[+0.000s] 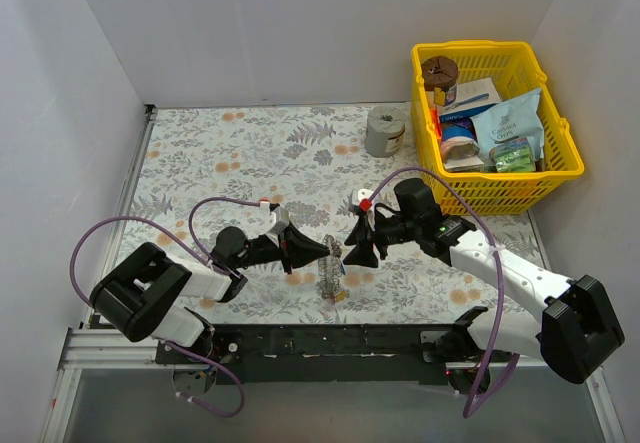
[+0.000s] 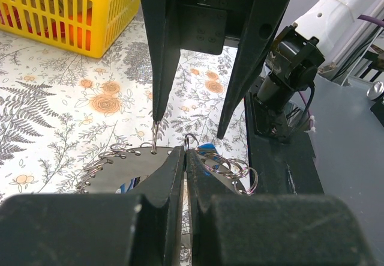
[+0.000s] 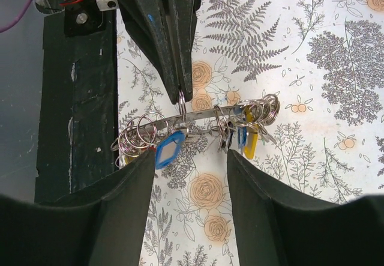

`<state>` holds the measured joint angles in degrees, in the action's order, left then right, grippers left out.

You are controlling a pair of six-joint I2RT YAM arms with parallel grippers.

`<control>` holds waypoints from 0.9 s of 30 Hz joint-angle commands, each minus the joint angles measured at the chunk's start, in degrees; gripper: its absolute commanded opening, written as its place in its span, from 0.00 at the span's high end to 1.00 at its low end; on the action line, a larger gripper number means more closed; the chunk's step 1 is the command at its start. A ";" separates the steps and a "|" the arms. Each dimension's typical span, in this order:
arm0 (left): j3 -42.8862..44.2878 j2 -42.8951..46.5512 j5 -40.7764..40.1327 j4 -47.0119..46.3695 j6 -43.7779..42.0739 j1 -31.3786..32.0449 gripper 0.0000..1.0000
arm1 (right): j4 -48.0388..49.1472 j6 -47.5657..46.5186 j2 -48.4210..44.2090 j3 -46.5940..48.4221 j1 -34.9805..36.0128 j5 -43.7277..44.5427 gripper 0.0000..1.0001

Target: Put the keys on the keyring

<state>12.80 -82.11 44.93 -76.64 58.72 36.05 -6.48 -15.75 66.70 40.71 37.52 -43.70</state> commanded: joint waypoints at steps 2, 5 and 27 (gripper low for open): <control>0.03 1.42 1.57 -21.80 -0.36 -0.37 1.00 | 4.63 2.65 0.01 2.09 0.28 -2.70 0.43; 0.30 1.07 1.92 -22.23 -0.10 -0.37 1.00 | 5.25 4.05 1.33 2.97 0.28 -3.23 0.48; 1.09 0.54 2.53 -22.50 0.43 -0.37 1.00 | 5.95 5.73 6.60 4.12 0.28 -7.80 0.89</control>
<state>12.86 -82.11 46.39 -76.69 59.00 35.83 -2.68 -10.48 72.49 42.39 37.52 -49.89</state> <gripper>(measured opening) 0.019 0.159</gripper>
